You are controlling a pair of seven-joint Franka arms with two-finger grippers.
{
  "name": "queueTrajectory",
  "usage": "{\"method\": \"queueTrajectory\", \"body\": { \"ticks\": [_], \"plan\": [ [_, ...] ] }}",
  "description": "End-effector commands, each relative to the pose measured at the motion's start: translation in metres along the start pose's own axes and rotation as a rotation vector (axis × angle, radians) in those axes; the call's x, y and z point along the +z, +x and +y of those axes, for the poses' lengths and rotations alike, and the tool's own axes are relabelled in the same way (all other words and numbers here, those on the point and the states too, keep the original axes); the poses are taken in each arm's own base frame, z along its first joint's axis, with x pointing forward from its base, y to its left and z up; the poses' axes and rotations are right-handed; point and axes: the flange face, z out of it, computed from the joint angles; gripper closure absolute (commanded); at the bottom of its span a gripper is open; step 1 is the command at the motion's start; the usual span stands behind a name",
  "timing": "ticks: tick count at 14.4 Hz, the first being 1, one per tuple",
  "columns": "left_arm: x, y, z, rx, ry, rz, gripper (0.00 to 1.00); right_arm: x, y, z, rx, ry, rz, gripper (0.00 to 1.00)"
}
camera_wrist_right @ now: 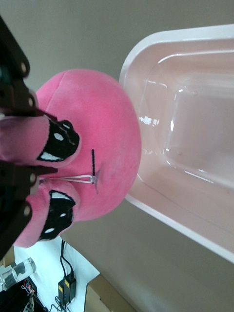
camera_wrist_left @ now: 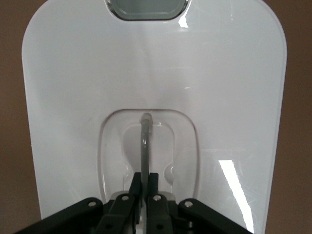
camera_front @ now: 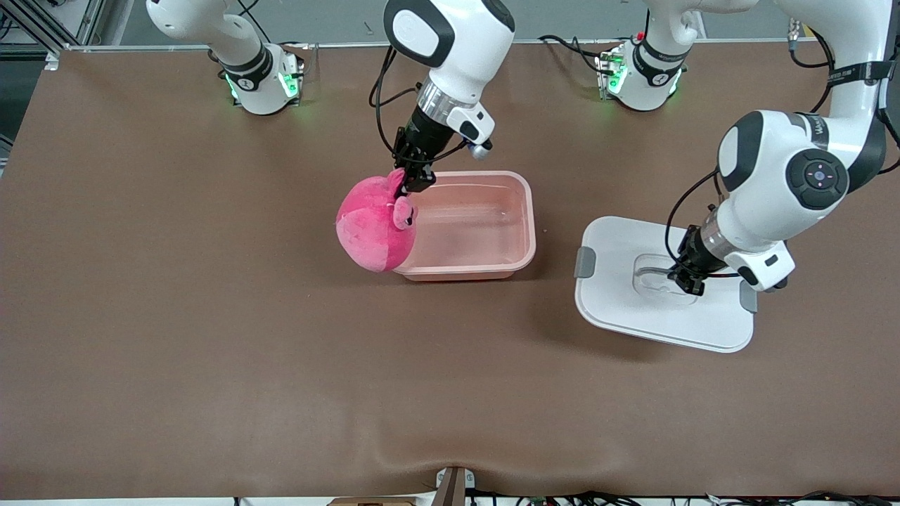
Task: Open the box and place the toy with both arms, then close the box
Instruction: 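Lower the pink toy into the open pink box and release it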
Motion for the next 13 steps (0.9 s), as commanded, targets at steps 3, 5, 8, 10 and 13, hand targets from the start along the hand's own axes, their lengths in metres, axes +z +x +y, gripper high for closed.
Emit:
{"method": "queueTrajectory", "body": {
  "ticks": [3,5,8,10,13],
  "plan": [
    [-0.005,-0.005,-0.002,0.03,-0.015,0.017,1.0,-0.037,-0.014,0.017,0.063,0.005,0.041,0.0],
    [-0.005,-0.005,-0.002,0.032,-0.014,0.016,1.0,-0.043,-0.029,0.025,0.095,0.018,0.065,0.0],
    [-0.006,-0.004,-0.002,0.078,-0.016,0.017,1.0,-0.033,-0.068,0.045,0.179,0.061,0.099,0.0],
    [-0.005,-0.005,-0.001,0.082,-0.015,0.016,1.0,-0.017,-0.116,0.065,0.327,0.096,0.103,0.0],
    [-0.004,-0.005,-0.001,0.081,-0.013,0.015,1.0,0.024,-0.201,0.092,0.48,0.168,0.111,0.0]
  ]
}}
